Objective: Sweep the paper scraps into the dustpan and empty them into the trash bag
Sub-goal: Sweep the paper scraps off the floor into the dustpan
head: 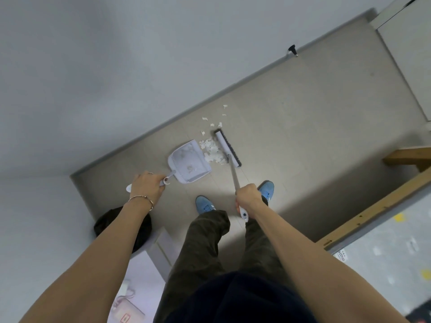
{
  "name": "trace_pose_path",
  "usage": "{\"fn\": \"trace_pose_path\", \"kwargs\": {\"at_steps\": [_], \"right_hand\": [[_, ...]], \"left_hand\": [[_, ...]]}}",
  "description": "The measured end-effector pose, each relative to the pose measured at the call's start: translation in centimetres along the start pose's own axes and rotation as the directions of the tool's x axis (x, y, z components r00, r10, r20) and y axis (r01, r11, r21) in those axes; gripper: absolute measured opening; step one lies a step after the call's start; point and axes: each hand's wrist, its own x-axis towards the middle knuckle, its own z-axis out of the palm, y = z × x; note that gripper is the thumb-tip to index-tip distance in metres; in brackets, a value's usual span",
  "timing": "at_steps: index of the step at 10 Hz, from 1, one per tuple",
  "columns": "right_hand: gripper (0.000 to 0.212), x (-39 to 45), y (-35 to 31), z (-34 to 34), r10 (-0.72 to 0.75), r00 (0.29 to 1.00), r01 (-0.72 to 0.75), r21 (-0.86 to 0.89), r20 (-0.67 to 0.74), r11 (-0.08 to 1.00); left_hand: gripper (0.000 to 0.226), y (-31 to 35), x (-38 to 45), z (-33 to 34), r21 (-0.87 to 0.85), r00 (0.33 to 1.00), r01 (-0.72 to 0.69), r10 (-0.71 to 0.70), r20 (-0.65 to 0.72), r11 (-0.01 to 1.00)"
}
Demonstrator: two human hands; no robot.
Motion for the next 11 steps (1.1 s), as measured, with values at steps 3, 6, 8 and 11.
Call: {"fn": "trace_pose_path", "kwargs": {"at_steps": [3,6,8,11], "right_hand": [[0.014,-2.8,-1.0,1.2,-0.032,0.989,0.066,-0.233,0.148,0.970],[0.020,-4.9,-1.0,-6.6,-0.070,0.995,0.076,-0.085,0.077,0.993],[0.024,-0.3,-5.2,-7.7,-0.174,0.980,0.154,-0.186,-0.097,0.970],[0.019,10.7,-12.8,-5.0,-0.187,0.978,0.146,-0.336,-0.092,0.930]], "left_hand": [[0.019,-0.6,-0.4,0.2,0.009,0.999,0.029,-0.029,0.020,1.000],[0.022,-2.5,-1.7,0.0,-0.049,0.996,0.084,-0.081,0.045,0.995],[0.023,-1.7,-3.5,0.9,-0.158,0.980,0.194,-0.200,-0.022,0.968],[0.022,-1.0,-3.3,2.4,-0.243,0.933,0.332,-0.355,-0.056,0.911]]}}
